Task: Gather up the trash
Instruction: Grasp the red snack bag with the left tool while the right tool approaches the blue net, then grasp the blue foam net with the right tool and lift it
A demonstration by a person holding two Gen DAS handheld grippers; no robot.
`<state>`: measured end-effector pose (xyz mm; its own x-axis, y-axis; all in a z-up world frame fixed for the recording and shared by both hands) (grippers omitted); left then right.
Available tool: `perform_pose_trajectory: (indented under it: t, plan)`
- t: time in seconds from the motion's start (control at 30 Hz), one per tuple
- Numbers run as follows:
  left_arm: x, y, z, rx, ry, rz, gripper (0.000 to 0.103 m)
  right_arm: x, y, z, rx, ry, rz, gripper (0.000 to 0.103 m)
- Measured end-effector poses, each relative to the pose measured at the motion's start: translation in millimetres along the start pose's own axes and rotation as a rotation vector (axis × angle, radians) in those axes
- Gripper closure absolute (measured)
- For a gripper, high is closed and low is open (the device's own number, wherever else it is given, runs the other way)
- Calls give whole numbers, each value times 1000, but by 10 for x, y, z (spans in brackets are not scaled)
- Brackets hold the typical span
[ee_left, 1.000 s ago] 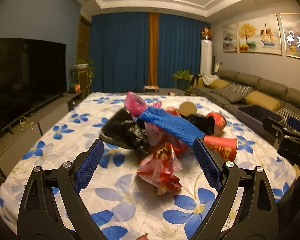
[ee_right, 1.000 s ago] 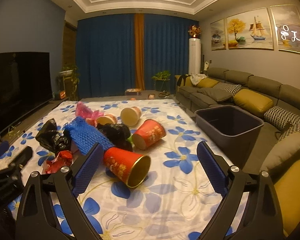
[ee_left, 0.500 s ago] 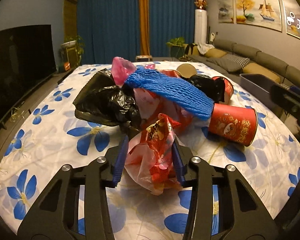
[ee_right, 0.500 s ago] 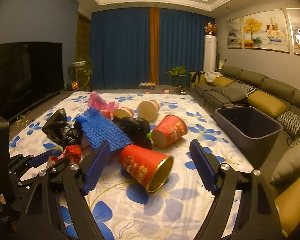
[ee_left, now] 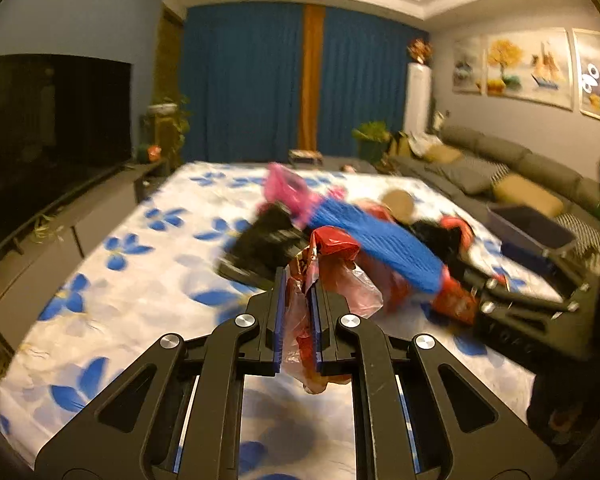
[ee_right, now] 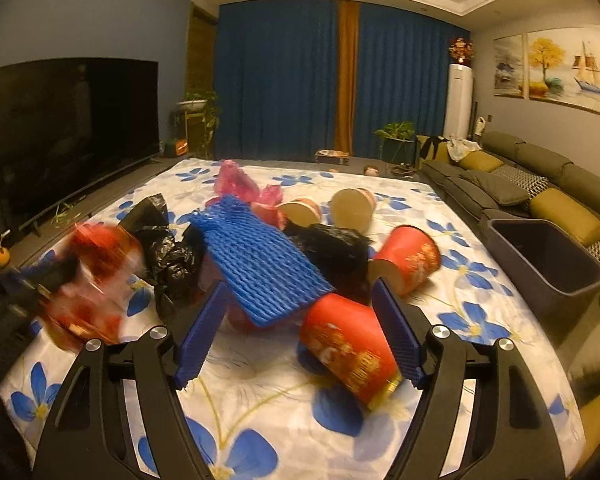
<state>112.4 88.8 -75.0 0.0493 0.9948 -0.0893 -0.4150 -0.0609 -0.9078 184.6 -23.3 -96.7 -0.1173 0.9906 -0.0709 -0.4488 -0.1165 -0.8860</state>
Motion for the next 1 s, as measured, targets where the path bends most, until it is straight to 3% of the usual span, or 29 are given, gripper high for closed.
perform_pose_trajectory:
  t: [0.17,0.47,0.57,0.63,0.73,1.0]
  plan:
    - [276,-101,47,-25,-52,57,92,202,-56,-251,28,-12,41,30]
    - [376,-163,-24,-31,-39,80,92,380,-98,-635,83,3,93,30]
    - [408,-174,-69,-26,-38,86,92,379,-84,-728,104,8,101,43]
    - [419,-179,-89,-24,-34,91,92,375,-80,-761,116,-5,99,64]
    - [408,-179,-98,-25,-31,90,92,334,-73,-779,132,-30,73,86]
    - [319,-191,-86,-24,-23,75,92,109,-233,-508,68,-113,-20,88]
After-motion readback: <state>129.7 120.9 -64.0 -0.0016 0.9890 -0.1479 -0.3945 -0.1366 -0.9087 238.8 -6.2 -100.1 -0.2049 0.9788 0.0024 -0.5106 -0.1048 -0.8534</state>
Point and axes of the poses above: each gripper's, at about its wrist camera, not at the fingertips, and z roughly against the way its jaws point, x to its left, y to its underside, the point moved 5 cm from there along -z, roughly the way its jaws point, and after that the axes turned 4 degrees about y, right-handed, at the moved point
